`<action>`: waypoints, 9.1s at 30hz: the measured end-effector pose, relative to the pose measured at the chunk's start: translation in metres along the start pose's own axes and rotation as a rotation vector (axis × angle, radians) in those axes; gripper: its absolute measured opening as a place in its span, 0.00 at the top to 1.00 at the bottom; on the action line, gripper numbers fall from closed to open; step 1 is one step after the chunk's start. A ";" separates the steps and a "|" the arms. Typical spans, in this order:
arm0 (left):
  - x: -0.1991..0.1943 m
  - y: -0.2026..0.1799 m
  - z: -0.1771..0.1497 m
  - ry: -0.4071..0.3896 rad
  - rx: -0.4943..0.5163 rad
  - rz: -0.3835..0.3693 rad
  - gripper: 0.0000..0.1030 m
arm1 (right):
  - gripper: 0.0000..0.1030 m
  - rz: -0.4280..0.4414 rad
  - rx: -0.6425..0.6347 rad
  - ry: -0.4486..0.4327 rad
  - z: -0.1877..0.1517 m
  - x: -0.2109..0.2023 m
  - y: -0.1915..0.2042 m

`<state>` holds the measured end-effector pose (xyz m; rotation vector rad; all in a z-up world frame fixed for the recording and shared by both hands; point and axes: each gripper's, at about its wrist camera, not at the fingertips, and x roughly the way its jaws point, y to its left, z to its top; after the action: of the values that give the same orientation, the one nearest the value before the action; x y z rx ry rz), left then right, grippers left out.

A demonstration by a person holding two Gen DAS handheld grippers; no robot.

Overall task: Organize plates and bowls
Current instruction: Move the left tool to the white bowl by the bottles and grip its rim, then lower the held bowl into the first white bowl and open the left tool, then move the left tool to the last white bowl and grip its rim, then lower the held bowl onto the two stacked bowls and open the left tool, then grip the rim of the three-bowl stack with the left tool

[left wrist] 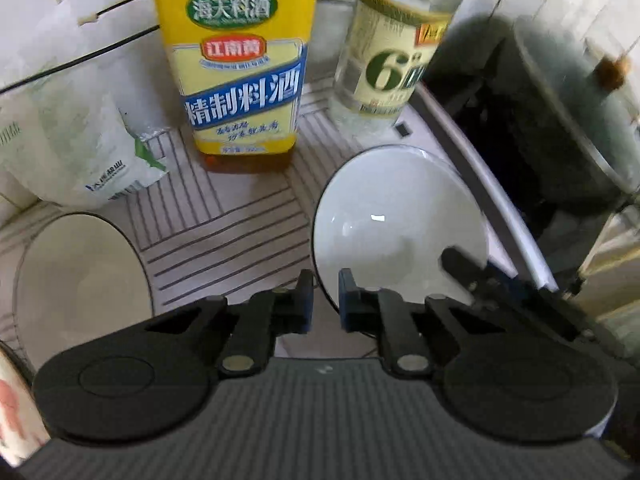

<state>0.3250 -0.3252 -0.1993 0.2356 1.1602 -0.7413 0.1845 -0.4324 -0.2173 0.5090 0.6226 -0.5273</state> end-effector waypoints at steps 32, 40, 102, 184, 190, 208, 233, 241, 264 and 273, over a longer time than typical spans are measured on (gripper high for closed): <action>-0.171 0.014 -0.098 -0.057 0.002 0.054 0.86 | 0.84 0.353 -0.195 -0.032 -0.017 -0.139 0.045; -0.174 0.038 -0.132 -0.008 -0.138 0.064 0.85 | 0.84 0.406 -0.314 0.010 -0.040 -0.139 0.067; -0.178 0.129 -0.109 -0.024 -0.161 -0.055 0.77 | 0.59 0.394 -0.364 0.215 -0.019 -0.115 0.141; -0.166 0.084 -0.100 -0.016 0.044 0.002 0.88 | 0.90 0.267 0.086 0.205 -0.009 -0.128 0.097; -0.162 0.083 -0.109 0.021 0.049 0.006 0.87 | 0.90 0.243 0.015 0.212 -0.027 -0.125 0.101; -0.130 0.079 -0.124 0.159 0.021 0.001 0.87 | 0.90 0.182 -0.159 0.165 -0.037 -0.126 0.109; -0.129 0.092 -0.130 0.148 -0.070 -0.031 0.84 | 0.86 0.135 -0.403 0.143 -0.049 -0.124 0.128; -0.161 0.088 -0.136 0.078 -0.147 -0.042 0.81 | 0.83 0.217 -0.460 0.117 -0.038 -0.150 0.118; -0.205 0.070 -0.191 -0.070 -0.434 -0.091 0.68 | 0.48 0.451 -0.636 0.210 -0.070 -0.164 0.063; -0.186 0.076 -0.209 -0.175 -0.397 -0.081 0.50 | 0.31 0.421 -0.807 0.145 -0.108 -0.132 0.060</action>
<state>0.1817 -0.0822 -0.1333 -0.2058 1.1285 -0.5749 0.0851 -0.2845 -0.1897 -0.0970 0.7797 0.1778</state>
